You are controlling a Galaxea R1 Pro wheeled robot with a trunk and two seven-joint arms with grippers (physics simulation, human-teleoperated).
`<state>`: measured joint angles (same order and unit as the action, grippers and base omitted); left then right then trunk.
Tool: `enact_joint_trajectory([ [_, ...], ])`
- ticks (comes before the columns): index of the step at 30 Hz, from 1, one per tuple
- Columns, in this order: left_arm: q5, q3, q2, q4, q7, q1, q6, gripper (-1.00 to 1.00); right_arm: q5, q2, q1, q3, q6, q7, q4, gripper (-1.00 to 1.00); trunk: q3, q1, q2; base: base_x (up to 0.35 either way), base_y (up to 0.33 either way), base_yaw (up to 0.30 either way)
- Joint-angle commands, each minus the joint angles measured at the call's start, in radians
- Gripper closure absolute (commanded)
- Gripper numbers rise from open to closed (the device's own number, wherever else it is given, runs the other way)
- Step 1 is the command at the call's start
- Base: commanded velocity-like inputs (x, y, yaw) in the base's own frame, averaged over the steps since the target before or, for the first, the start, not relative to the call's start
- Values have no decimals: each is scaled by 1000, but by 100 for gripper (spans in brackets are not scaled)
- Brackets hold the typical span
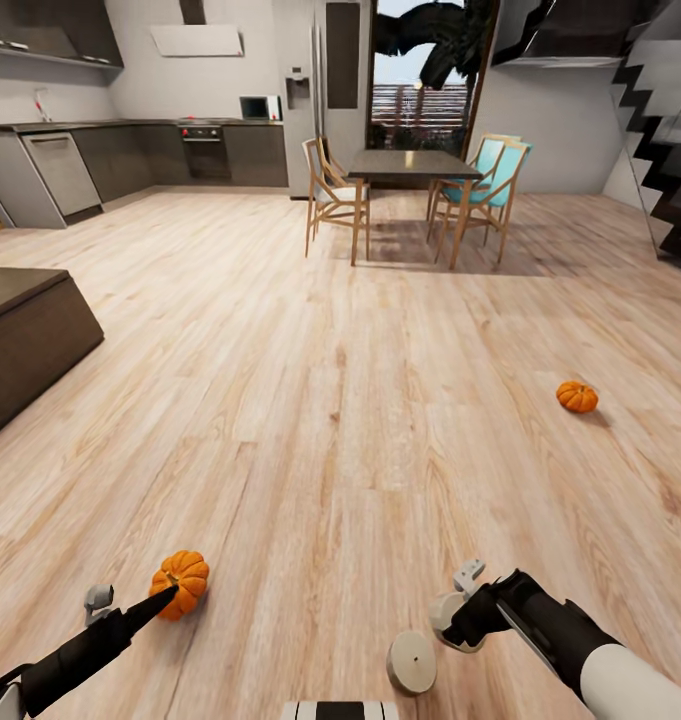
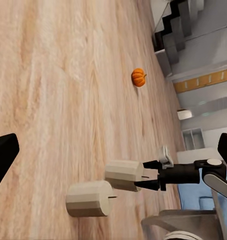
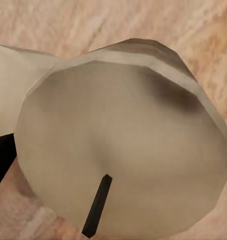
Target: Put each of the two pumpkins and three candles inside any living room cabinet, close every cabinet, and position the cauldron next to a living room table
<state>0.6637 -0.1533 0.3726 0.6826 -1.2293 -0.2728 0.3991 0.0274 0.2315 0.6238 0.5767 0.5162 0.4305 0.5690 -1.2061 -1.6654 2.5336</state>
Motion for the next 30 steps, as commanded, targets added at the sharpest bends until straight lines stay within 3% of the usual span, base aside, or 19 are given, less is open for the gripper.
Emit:
enact_joint_trajectory([
  [1, 4, 0, 0, 0, -2, 0, 10, -100, 7, 2, 1, 4, 6, 1, 2, 100, 3, 1, 0, 0, 0, 0],
  [5, 4, 0, 0, 0, -2, 0, 10, -100, 16, 6, 1, -1, 5, 21, 10, 100, 19, 2, -1, 0, 0, 0],
  [10, 4, 0, 0, 0, -2, 0, 10, -100, 16, 19, 1, -16, 14, 179, 16, 100, 38, 5, -2, 0, 0, 0],
  [11, 4, 0, 0, 0, -2, 0, 10, -100, 15, 33, 1, -21, 17, 229, 18, 100, 42, 5, -2, 0, 0, 0],
  [13, 4, 0, 0, 0, -2, 0, 10, -100, 16, 84, 1, -30, 26, 311, 32, 100, 50, 6, -3, 0, 0, 0],
  [14, 4, 0, 0, 0, -2, 0, 10, -100, 19, 156, 1, -67, 58, 397, 102, 100, 53, 6, -3, 0, 0, 0],
  [18, 4, 0, 0, 0, -2, 0, 10, -100, 18, 238, 1, -165, 110, 533, 219, 100, 69, 8, -4, 0, 0, 0],
  [19, 4, 0, 0, 0, -2, 0, 10, -100, 17, 297, 1, -220, 127, 618, 265, 100, 73, 9, -4, 0, 0, 0],
  [23, 4, 0, -1, 0, -3, 0, 10, -100, 17, 455, 1, -381, 143, 839, 324, 100, 88, 11, -5, 0, 0, 0],
  [24, 4, 1, -1, 0, -3, 0, 10, -100, 17, 473, 1, -402, 144, 864, 327, 100, 92, 11, -5, 0, 0, 0],
  [26, 5, 1, -1, 0, -4, 0, 10, -100, 18, 536, 1, -482, 143, 942, 335, 100, 100, 12, -6, 0, 0, 0],
  [30, 5, 1, -1, 0, -4, 0, 12, -100, 25, 620, 1, -558, 139, 990, 338, 100, 115, 14, -7, 0, 0, 0],
])
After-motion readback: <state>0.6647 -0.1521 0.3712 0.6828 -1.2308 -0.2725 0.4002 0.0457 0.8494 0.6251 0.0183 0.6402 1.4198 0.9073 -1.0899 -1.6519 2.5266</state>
